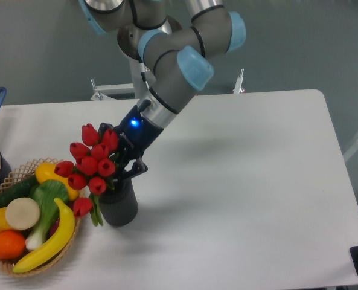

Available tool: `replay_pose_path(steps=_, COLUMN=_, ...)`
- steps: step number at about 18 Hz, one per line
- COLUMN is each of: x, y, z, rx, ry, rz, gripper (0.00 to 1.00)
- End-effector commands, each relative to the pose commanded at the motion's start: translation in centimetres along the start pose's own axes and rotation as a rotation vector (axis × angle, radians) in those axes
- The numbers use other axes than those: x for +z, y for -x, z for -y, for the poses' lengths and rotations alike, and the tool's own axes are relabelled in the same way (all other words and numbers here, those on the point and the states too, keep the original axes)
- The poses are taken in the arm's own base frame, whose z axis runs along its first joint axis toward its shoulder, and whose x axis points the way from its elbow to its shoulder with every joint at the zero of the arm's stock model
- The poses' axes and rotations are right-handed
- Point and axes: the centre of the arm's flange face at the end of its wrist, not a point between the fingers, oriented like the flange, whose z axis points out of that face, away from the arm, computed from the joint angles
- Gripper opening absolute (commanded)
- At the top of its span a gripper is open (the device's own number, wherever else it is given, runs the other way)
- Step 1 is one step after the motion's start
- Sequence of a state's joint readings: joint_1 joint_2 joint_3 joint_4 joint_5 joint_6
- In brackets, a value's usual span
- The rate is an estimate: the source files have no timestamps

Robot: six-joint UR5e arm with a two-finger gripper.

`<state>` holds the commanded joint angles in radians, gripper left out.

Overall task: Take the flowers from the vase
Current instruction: 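Close the gripper on the tulip stems and begin lifting, then lift the tulip bunch up out of the grey vase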

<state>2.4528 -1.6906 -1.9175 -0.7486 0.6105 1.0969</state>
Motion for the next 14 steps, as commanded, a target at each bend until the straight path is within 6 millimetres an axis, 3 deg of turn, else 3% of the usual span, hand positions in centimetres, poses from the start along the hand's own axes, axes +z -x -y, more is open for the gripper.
replay_pose_path(steps=14, x=-3.3, y=-0.1, z=5.1, rx=-0.056, ry=-0.066, rz=0.045, gripper=0.44)
